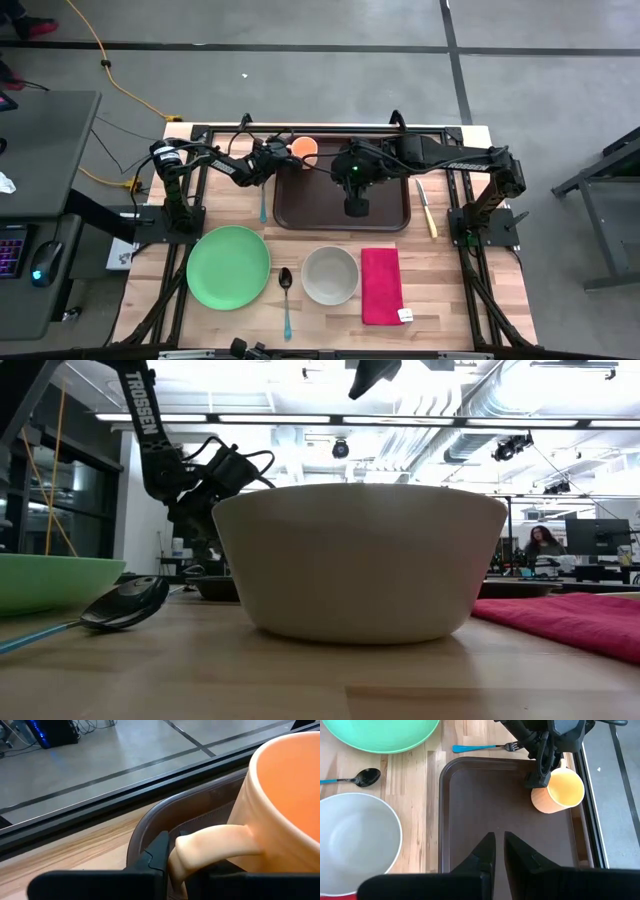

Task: Set up tray
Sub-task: Put the orange mug on the brown tray

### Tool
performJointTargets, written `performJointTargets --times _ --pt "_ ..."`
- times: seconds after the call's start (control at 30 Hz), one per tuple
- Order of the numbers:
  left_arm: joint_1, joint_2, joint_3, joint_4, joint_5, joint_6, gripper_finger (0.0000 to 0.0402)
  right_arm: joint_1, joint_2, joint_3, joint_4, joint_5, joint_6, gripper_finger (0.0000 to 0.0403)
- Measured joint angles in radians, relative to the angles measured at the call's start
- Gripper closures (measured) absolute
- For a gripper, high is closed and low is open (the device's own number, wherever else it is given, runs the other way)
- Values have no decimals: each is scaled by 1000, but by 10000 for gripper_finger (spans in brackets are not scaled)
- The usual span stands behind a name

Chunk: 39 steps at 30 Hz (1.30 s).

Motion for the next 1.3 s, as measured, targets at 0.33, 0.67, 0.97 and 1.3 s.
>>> performJointTargets --times 0.33,0.67,0.97,1.3 --pt "0 -15 0 -1 -3 0 330 0 0 0 -3 0 0 387" --pt "0 -15 0 -46 -6 -1 330 0 0 -1 -4 0 3 387" --pt "0 -16 0 -58 -7 -3 330 0 0 -1 -4 0 3 387" --pt "0 -16 1 -67 -8 -2 330 0 0 -1 -4 0 3 386"
